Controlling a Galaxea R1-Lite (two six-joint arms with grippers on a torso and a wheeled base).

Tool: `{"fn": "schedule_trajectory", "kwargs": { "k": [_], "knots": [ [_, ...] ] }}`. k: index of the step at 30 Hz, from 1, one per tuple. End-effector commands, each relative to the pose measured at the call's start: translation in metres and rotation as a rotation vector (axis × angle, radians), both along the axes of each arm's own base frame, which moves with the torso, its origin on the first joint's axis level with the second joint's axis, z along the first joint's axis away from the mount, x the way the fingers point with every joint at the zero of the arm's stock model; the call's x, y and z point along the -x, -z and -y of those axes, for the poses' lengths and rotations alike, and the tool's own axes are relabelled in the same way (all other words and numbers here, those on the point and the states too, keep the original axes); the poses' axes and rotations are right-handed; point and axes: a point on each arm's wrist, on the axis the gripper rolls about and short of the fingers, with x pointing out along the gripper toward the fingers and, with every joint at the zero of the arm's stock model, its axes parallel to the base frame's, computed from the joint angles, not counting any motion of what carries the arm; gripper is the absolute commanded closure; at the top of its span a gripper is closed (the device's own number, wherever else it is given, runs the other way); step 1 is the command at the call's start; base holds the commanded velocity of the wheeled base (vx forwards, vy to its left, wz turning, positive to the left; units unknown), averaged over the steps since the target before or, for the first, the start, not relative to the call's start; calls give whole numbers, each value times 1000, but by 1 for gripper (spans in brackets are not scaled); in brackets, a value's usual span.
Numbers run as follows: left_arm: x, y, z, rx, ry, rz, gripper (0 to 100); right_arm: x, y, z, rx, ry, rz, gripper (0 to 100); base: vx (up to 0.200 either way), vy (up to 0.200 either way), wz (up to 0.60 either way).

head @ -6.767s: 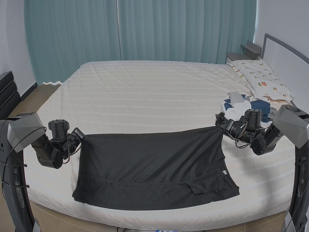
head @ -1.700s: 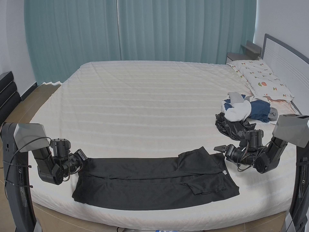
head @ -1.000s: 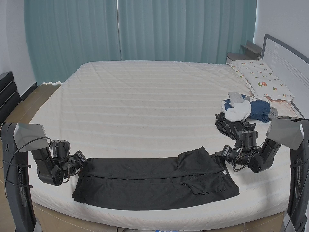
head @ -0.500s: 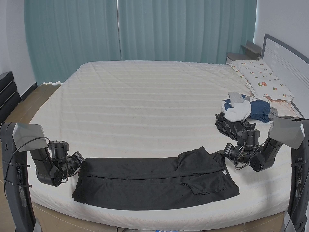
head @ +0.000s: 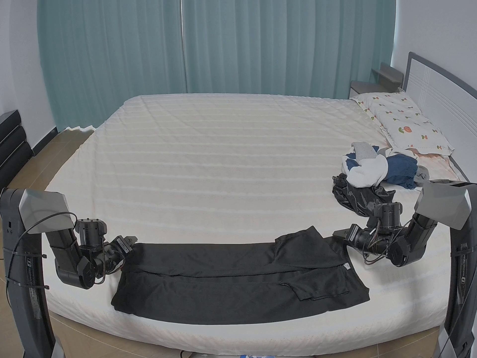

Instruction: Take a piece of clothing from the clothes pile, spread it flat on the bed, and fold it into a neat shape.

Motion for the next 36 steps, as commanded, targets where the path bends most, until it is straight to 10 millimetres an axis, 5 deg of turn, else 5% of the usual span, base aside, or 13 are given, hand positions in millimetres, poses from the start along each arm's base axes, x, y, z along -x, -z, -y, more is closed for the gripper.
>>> {"fn": "schedule_trajectory", "kwargs": {
  "k": [1,8,15,21,32,33,36],
  "knots": [
    [0,0,-2,2,-6,3,0,5,-31,4,-4,8,68,0,0,0,0],
    [-3,-7,-6,55,-55,26,0,22,-52,-19,-2,-65,91,0,0,0,0],
    [-4,-12,-14,84,-96,41,0,25,-26,-44,14,-150,30,0,0,0,0],
    [-4,-11,-14,87,-97,38,0,21,2,-46,71,-190,3,0,0,0,0],
    [-3,-10,-11,87,-91,32,0,15,6,-45,85,-190,12,0,0,0,0],
    [-3,-10,-12,87,-92,32,0,16,8,-45,92,-194,9,100,0,0,0],
    [-2,-9,-11,87,-91,29,0,17,6,-40,107,-192,12,100,0,0,0]
  ]
}}
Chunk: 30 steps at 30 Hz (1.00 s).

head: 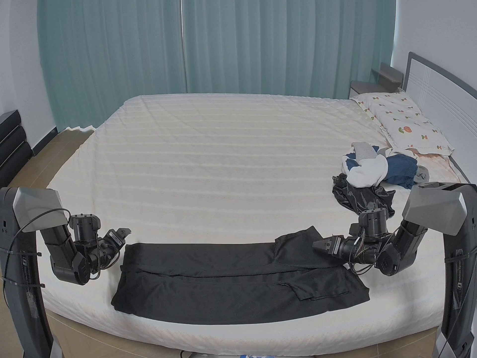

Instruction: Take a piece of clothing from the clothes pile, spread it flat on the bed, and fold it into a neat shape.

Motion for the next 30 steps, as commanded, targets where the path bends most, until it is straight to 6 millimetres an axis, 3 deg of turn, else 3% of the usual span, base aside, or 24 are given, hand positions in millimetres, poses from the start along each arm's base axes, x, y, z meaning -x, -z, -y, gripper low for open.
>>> {"fn": "schedule_trajectory", "kwargs": {
  "k": [1,9,17,30],
  "knots": [
    [0,1,0,0,-1,-4,0,3,3,6,13,8,-14,100,0,0,0],
    [1,2,0,0,-1,-5,0,21,-4,18,24,18,7,100,0,0,0],
    [2,2,0,-1,1,-5,0,42,0,21,45,2,6,100,0,0,0],
    [2,2,0,-1,0,-4,0,58,3,24,79,-25,20,100,0,0,0]
  ]
}}
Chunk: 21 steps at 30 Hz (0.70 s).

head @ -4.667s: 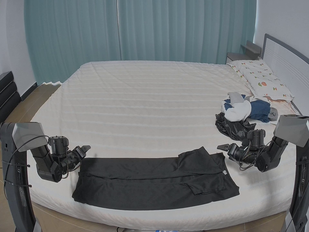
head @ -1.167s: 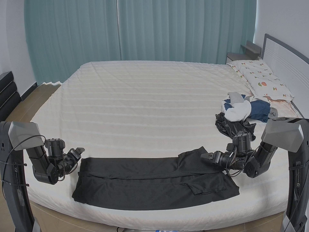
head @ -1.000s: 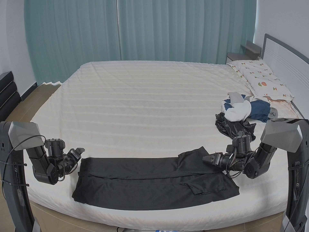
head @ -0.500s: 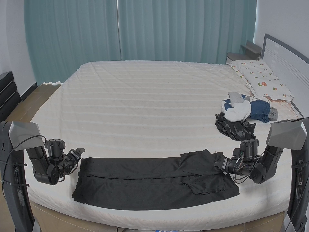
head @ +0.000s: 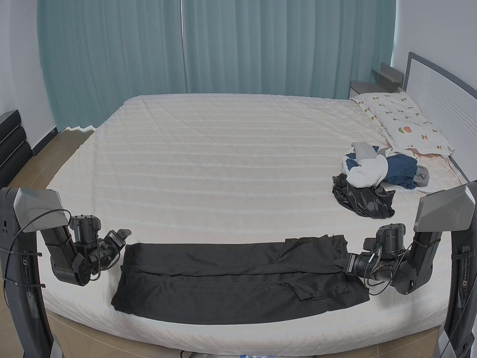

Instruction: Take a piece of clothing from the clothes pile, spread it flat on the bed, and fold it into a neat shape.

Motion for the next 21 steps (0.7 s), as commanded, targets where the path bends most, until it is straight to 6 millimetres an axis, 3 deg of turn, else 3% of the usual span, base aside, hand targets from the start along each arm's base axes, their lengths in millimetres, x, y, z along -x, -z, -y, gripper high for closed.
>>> {"fn": "schedule_trajectory", "kwargs": {
  "k": [1,5,6,10,13,21],
  "knots": [
    [0,0,0,0,0,2,0,4,1,0,2,-1,-12,100,0,0,0],
    [1,-1,0,0,-2,0,0,6,2,0,4,-5,-17,100,0,0,0],
    [0,-1,0,0,-2,3,0,7,2,0,8,-7,-22,0,0,0,0],
    [0,-2,0,0,-2,6,0,6,0,1,18,-11,-9,0,0,0,0],
    [2,-6,0,-1,-2,11,0,5,-14,3,6,2,29,0,0,0,0],
    [23,-35,15,13,61,15,0,19,-34,3,-11,50,39,0,0,0,0]
  ]
}}
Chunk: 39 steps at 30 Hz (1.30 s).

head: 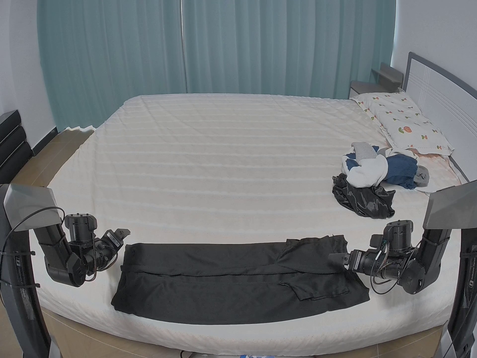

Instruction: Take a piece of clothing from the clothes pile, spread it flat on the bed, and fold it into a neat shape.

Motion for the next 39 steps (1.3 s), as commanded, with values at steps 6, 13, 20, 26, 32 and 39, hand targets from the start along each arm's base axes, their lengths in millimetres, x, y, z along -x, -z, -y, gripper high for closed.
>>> {"fn": "schedule_trajectory", "kwargs": {
  "k": [6,13,20,26,32,39],
  "knots": [
    [22,-29,27,6,89,-123,0,9,-18,-20,-118,171,-35,0,0,0,0],
    [27,-22,29,-25,123,-234,0,12,-17,-29,-151,221,-58,0,0,0,0],
    [20,-15,29,-29,111,-240,0,14,-14,-29,-157,235,-77,0,0,0,0],
    [21,-10,30,-34,117,-262,0,12,-10,-29,-163,258,-89,0,0,0,0],
    [23,-5,35,-40,132,-282,0,12,-4,-30,-158,258,-102,0,0,0,0],
    [20,2,36,-96,129,-293,100,12,-3,-35,-160,246,-107,0,0,0,0]
  ]
}}
